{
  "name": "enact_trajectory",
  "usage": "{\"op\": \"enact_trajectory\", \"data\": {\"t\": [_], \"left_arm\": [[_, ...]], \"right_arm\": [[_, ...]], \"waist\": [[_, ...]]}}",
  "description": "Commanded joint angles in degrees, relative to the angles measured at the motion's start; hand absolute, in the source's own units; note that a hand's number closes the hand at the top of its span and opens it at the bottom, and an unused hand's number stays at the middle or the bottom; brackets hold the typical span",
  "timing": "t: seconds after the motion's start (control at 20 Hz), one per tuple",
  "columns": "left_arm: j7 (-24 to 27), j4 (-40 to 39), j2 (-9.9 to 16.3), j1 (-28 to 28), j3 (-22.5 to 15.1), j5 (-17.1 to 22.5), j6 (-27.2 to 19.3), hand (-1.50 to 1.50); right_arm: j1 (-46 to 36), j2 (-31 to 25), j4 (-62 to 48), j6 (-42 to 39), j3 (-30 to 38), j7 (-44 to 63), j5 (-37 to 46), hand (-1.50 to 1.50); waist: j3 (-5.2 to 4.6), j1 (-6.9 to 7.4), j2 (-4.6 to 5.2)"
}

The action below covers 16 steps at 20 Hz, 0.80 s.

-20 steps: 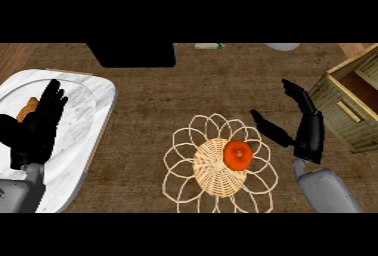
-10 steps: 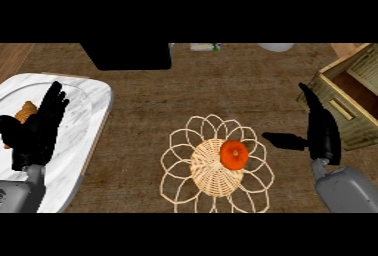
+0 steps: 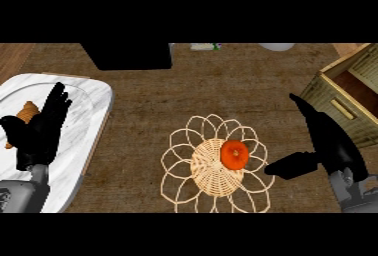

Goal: Pick the squash from the placemat and place it in the basket

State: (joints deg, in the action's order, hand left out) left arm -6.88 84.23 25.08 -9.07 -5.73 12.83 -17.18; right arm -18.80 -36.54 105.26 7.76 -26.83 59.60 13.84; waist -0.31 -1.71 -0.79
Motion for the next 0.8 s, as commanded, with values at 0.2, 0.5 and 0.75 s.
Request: {"op": "enact_trajectory", "data": {"t": [0.2, 0.5, 0.75], "left_arm": [[1.1, -4.4, -0.4, -3.7, 2.3, -0.5, 3.4, 0.0], [-2.1, 1.4, -1.2, -1.0, 3.3, -1.0, 3.8, 0.0], [-1.8, -1.1, -2.7, -3.3, 3.6, -4.2, 3.7, 0.0]], "right_arm": [[3.1, 1.5, 16.7, -2.1, 2.7, 15.5, 2.5, -1.5], [8.9, 9.5, 10.4, 0.6, 0.4, 6.5, 11.0, -1.5], [11.4, 15.5, 3.4, 2.1, -0.2, -1.2, 15.0, -1.5]], "waist": [[0.26, 0.96, 0.66], [0.32, 1.82, 0.72], [0.32, 1.71, 0.8]]}}
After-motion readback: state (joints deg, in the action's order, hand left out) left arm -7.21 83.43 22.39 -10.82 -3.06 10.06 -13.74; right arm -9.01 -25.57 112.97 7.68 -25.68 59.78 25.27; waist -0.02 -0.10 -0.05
